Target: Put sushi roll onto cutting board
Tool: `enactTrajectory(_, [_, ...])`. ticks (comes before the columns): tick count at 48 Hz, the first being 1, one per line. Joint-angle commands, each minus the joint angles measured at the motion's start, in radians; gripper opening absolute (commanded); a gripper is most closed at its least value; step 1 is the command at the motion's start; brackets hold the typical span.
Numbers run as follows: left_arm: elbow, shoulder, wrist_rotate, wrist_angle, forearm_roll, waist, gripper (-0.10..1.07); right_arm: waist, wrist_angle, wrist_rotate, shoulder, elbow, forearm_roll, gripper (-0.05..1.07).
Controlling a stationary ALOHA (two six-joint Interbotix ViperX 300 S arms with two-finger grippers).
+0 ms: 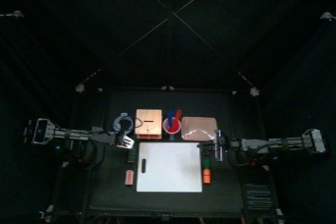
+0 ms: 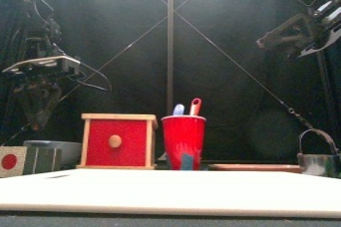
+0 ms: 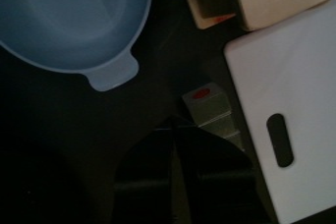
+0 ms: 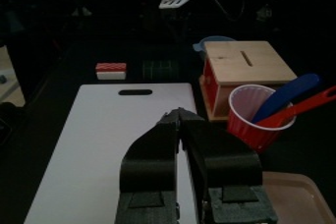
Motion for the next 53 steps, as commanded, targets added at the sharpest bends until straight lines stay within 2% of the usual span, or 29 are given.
enactTrajectory(1, [-0.021, -0.002, -0.071, -0.014, 0.029, -0.044, 0.63, -0.009, -0.003, -0.002, 0.005, -0.011, -0.002, 0.08])
enactTrajectory(7, [-0.008, 0.002, -0.161, -0.06, 0.032, -0.094, 0.82, -0.015, 0.005, 0.0, 0.006, -0.011, -0.009, 0.08])
enactTrajectory(13, [0.009, 0.023, -0.219, -0.103, 0.031, -0.115, 0.9, -0.015, 0.015, 0.002, 0.005, -0.009, -0.011, 0.08])
enactTrajectory(22, [0.009, 0.114, -0.279, -0.173, 0.031, -0.141, 0.9, -0.008, 0.04, 0.003, 0.005, -0.008, -0.011, 0.08])
enactTrajectory(35, [-0.029, 0.245, -0.285, -0.196, 0.002, -0.15, 0.9, -0.008, 0.046, 0.002, 0.005, -0.008, -0.011, 0.08])
enactTrajectory(43, [-0.044, 0.284, -0.285, -0.195, -0.009, -0.158, 0.89, -0.008, 0.046, 0.003, 0.005, -0.006, -0.011, 0.08])
enactTrajectory(53, [-0.055, 0.272, -0.285, -0.167, -0.008, -0.169, 0.86, -0.006, 0.046, 0.003, 0.006, -0.002, -0.005, 0.08])
